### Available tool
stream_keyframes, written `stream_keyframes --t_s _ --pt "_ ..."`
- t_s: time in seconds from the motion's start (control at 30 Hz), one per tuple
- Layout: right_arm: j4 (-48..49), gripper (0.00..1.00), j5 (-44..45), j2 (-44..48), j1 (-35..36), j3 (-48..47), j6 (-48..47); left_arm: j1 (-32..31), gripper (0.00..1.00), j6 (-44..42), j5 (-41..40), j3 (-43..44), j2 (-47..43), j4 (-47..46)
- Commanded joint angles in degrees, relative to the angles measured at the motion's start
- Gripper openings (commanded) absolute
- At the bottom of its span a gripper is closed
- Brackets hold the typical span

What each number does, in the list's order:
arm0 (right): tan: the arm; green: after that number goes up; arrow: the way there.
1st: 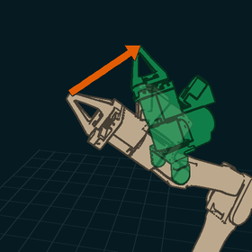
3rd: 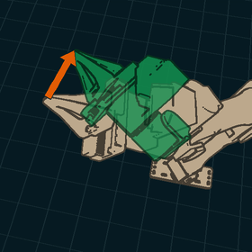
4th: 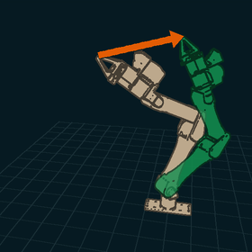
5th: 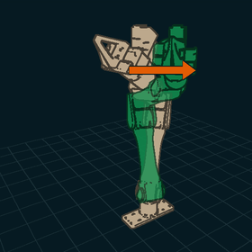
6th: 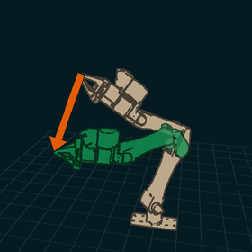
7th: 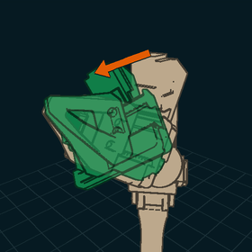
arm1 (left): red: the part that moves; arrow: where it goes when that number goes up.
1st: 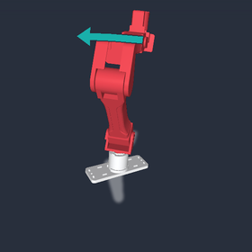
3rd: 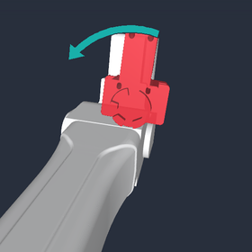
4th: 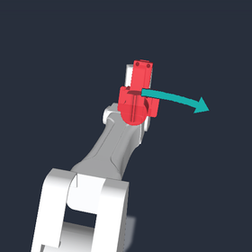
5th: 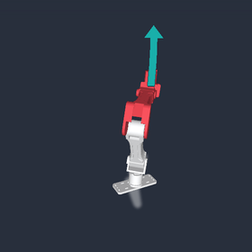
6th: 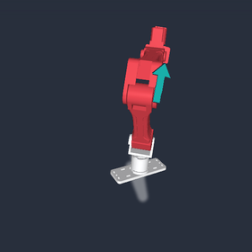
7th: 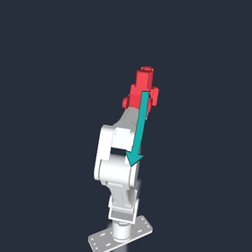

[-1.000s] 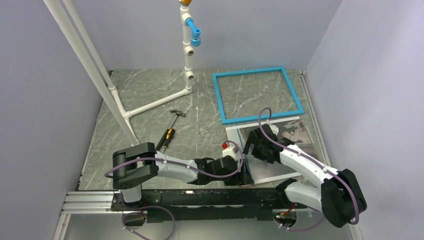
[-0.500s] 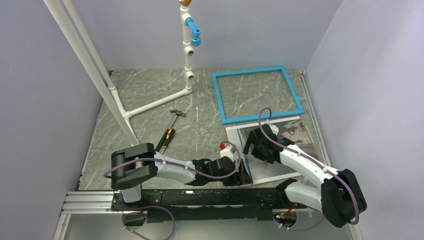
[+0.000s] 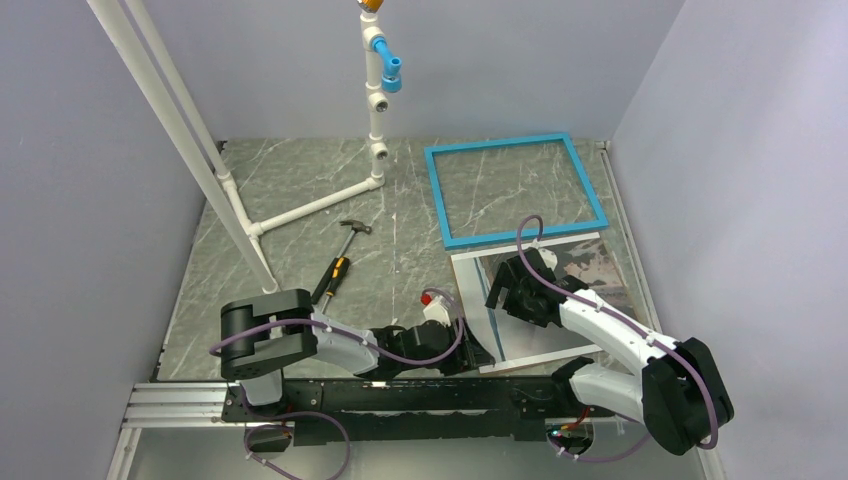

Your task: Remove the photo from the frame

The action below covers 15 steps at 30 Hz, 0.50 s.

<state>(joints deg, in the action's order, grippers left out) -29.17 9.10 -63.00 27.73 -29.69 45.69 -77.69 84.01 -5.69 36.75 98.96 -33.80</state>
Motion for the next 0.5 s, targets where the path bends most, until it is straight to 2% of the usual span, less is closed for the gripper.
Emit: stream_keyframes --t_s 0.0,0.17,0.3,0.4,0.47 --pt "1.88 0.96 0.21 0.02 0.09 0.50 1.26 -0.15 0.57 0.98 -0.78 0.31 -0.23 -6.36" --pt "2.05 0.95 0.04 -0.25 0.11 0.52 1.33 -0.18 0.55 1.24 0.34 1.01 0.55 -6.54" --pt "1.65 0.95 0.44 0.13 0.11 0.43 1.34 -0.61 0.65 1.95 -1.50 1.27 -1.10 -0.37" --pt "1.44 0.96 0.70 0.69 0.08 0.37 1.14 -0.74 0.69 2.68 -1.63 3.10 -1.38 6.15" --pt "1.20 0.96 0.80 1.13 0.13 0.14 0.93 -0.88 0.69 2.83 -1.10 3.48 -0.52 5.37"
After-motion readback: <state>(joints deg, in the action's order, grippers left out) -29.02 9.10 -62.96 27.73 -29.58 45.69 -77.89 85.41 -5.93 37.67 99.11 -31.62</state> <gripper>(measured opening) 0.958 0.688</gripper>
